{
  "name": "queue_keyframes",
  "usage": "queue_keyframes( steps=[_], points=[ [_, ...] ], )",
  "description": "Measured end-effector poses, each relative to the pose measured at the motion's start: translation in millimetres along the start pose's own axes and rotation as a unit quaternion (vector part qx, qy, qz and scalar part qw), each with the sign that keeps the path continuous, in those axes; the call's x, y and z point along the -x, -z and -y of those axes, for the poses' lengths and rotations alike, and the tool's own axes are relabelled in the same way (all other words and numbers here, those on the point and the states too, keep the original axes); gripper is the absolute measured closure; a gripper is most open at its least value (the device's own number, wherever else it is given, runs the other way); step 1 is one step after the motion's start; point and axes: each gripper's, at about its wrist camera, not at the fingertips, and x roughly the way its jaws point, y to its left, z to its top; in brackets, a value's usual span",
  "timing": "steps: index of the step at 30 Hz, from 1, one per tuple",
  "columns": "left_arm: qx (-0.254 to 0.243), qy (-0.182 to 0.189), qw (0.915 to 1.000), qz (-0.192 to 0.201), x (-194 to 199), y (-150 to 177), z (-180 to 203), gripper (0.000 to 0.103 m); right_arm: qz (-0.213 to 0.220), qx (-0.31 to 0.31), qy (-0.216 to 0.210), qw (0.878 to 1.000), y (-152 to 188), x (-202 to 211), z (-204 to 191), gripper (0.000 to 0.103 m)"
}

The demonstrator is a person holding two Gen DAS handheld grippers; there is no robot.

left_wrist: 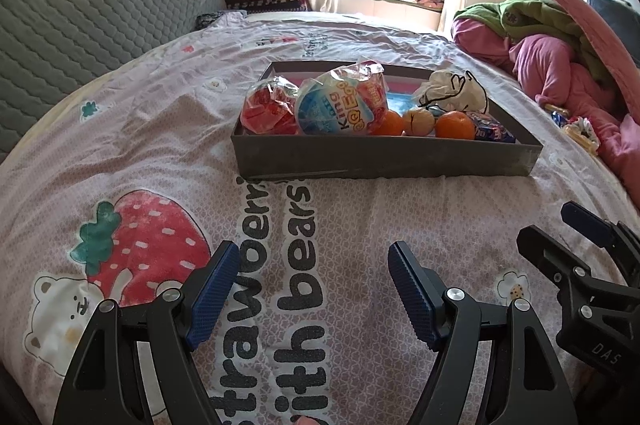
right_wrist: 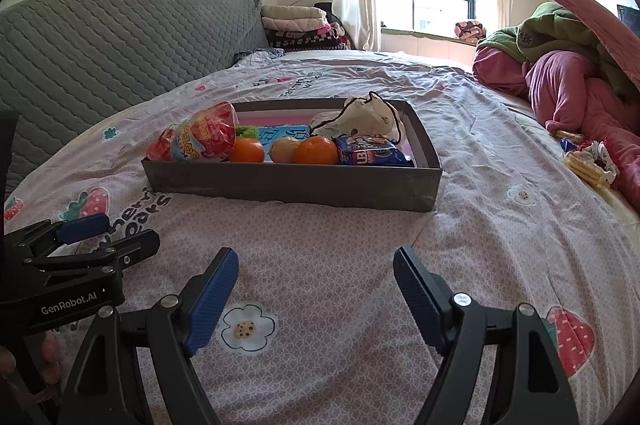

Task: Organize objects

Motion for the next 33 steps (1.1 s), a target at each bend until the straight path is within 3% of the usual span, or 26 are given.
queue_keyframes(
  steps=[33],
  points=[
    [-0.001, 0.002, 0.9999, -0.012, -4.3, 3.9, 1.2, 0.025, -0.008, -0.007, 0.005, 1.0, 1.0, -3.6, 3.1, 0.024]
  ],
)
